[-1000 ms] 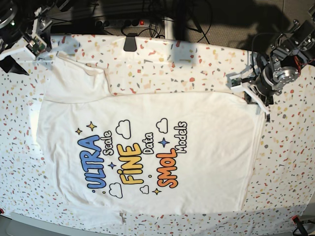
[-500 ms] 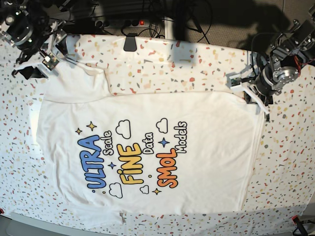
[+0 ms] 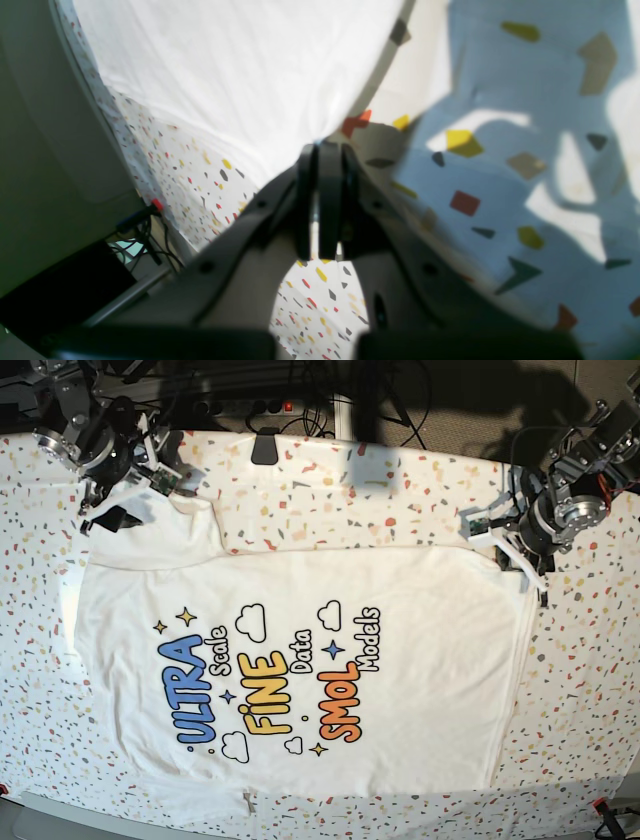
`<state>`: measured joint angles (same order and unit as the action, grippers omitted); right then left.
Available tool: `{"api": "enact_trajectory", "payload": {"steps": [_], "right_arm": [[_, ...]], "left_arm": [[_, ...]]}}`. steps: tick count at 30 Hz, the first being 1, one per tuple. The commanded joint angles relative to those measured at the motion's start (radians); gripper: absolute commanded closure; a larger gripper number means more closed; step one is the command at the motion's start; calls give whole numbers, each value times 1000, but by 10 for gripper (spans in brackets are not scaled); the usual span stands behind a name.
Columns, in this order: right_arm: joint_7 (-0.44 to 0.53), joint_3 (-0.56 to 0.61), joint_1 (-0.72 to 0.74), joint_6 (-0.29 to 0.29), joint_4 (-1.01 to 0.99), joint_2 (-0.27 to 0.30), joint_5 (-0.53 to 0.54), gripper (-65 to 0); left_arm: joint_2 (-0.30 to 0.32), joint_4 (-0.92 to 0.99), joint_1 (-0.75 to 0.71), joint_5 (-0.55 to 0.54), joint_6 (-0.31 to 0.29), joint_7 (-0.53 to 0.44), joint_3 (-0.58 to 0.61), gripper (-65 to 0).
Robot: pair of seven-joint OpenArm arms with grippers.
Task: Fold the T-shirt properly
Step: 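Grasp the shirt's shoulder edges with the left and right grippers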
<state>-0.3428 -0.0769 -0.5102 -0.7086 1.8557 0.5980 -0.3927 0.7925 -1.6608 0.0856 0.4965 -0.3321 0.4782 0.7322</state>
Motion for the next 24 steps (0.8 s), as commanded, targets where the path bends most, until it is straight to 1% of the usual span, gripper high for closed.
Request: {"api": "enact_trajectory", "payload": {"steps": [1, 7, 13, 15, 16, 17, 20, 21, 22, 24], "right_arm": [[8, -6, 16, 10, -7, 14, -5, -467], [32, -7, 80, 10, -101, 14, -5, -466], [34, -7, 121, 10, -117, 14, -4, -466], [33, -7, 122, 10, -117, 14, -4, -450], [33, -7, 122, 10, -117, 14, -4, -422], [33, -6, 122, 10, -117, 14, -4, -378], [32, -6, 122, 10, -117, 14, -4, -213], [32, -6, 122, 10, -117, 14, -4, -170], [31, -6, 122, 10, -117, 14, -3, -140], [28, -6, 122, 10, -117, 14, 11, -100]], "left_arm": [[17, -15, 14, 8, 15, 1, -10, 0], [17, -15, 14, 8, 15, 1, -10, 0], [17, -15, 14, 7, 15, 1, -10, 0], [17, -15, 14, 7, 15, 1, -10, 0], [17, -15, 14, 7, 15, 1, -10, 0], [17, -15, 14, 7, 15, 1, -10, 0], [17, -15, 14, 7, 15, 1, -10, 0], [17, -15, 14, 7, 15, 1, -10, 0], [17, -15, 14, 7, 15, 1, -10, 0], [17, -15, 14, 7, 15, 1, -10, 0]]}}
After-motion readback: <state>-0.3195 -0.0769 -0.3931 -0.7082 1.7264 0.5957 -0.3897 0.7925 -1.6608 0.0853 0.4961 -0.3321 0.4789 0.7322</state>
